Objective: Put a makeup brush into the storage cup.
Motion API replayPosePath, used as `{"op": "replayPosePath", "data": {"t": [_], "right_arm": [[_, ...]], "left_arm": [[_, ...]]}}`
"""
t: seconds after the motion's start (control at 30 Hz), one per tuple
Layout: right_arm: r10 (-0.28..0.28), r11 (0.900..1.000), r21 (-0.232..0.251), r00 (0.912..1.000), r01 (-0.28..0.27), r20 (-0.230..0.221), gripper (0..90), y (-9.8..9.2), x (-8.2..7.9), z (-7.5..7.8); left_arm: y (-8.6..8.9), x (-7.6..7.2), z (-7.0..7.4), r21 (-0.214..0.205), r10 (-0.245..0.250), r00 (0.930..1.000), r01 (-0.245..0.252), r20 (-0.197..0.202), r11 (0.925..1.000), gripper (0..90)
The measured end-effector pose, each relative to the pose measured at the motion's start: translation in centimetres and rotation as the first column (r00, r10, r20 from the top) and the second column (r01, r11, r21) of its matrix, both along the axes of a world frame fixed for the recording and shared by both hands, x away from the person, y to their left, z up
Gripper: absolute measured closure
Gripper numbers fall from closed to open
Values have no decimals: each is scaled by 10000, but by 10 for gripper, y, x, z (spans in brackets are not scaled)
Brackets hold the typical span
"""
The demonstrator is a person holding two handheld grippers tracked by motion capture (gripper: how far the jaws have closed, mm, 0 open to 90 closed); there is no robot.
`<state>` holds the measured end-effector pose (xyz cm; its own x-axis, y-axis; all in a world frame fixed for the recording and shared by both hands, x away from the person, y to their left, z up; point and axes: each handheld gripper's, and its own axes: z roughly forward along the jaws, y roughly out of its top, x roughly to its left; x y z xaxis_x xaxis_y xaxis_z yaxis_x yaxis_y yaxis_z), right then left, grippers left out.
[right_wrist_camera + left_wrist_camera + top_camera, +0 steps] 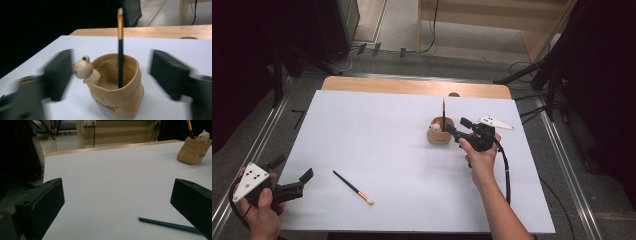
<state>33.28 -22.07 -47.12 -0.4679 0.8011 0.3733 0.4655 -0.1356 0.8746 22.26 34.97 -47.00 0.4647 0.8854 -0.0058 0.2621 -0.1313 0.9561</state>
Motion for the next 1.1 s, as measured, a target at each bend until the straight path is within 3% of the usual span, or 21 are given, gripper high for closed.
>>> {"op": "replayPosePath", "data": {"t": [0.03, 0.1, 0.3, 0.43, 0.6, 0.87, 1.0, 1.1], "right_arm": [[77, 10000, 0, 10000, -77, 47, 3, -2, -1, 1], [261, 9996, -67, 9996, -260, 106, 0, -6, -4, 4], [715, 9925, -1020, 9966, -669, 420, 0, -10, -19, 10], [666, 9917, -1140, 9963, -600, 542, 0, -14, -26, 9], [533, 9956, -807, 9966, -482, 623, 0, -26, -35, 6], [630, 9950, -824, 9950, -565, 779, 0, -39, -50, 6], [639, 9956, -734, 9943, -577, 852, 0, -44, -57, 6], [639, 9958, -709, 9938, -576, 908, 0, -49, -63, 5]], "left_arm": [[0, 0, 0, -33, -17, 10000, 17, 25, 10000, 0], [0, 0, 0, -48, -34, 10000, 34, 25, 10000, 0], [-1, 1, -1, -33, -81, 10000, 81, 13, 10000, 0], [-3, 2, -1, -68, -133, 9999, 133, 19, 9999, 0], [-6, 2, 0, 31, -174, 9998, 174, -22, 9998, 0], [-10, 5, 1, 80, -278, 9996, 278, -66, 9996, 0], [-15, 8, 6, 415, -647, 9979, 649, -60, 9970, 0], [-19, 9, 9, 329, -901, 9959, 903, -74, 9954, 0]]}}
